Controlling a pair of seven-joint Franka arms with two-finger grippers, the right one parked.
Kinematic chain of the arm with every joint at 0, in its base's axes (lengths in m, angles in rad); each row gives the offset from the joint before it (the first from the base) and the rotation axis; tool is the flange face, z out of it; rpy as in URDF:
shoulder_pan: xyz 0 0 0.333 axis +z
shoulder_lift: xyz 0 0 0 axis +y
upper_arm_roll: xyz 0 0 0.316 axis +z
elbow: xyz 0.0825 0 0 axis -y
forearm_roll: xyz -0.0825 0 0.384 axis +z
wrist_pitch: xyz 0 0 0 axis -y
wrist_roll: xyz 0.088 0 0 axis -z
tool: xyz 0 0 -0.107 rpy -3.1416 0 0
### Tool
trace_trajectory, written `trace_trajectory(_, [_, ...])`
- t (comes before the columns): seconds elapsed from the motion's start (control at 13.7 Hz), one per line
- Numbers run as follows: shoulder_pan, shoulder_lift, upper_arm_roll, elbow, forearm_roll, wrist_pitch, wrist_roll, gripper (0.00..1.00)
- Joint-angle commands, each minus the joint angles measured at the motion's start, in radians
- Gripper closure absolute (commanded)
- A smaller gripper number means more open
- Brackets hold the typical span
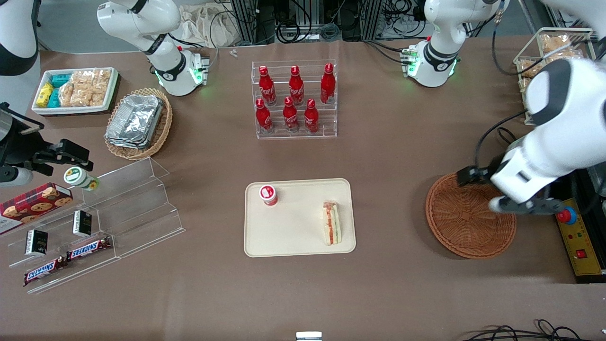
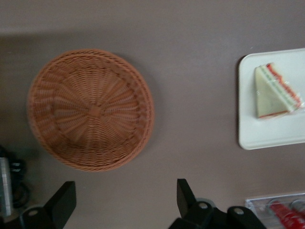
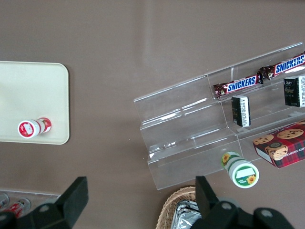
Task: Place sandwich from basket to tray
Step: 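Open the left gripper and raise it back toward the basket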
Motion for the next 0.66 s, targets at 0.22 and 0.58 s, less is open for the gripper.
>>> trace_trajectory(0.22, [0.108,-0.11,-0.005,-0.106,-0.002,0.006,0.199,0.03])
trace_trajectory(0.58, [0.101,-0.093,-0.008,-0.088,0.05,0.013,0.111,0.02])
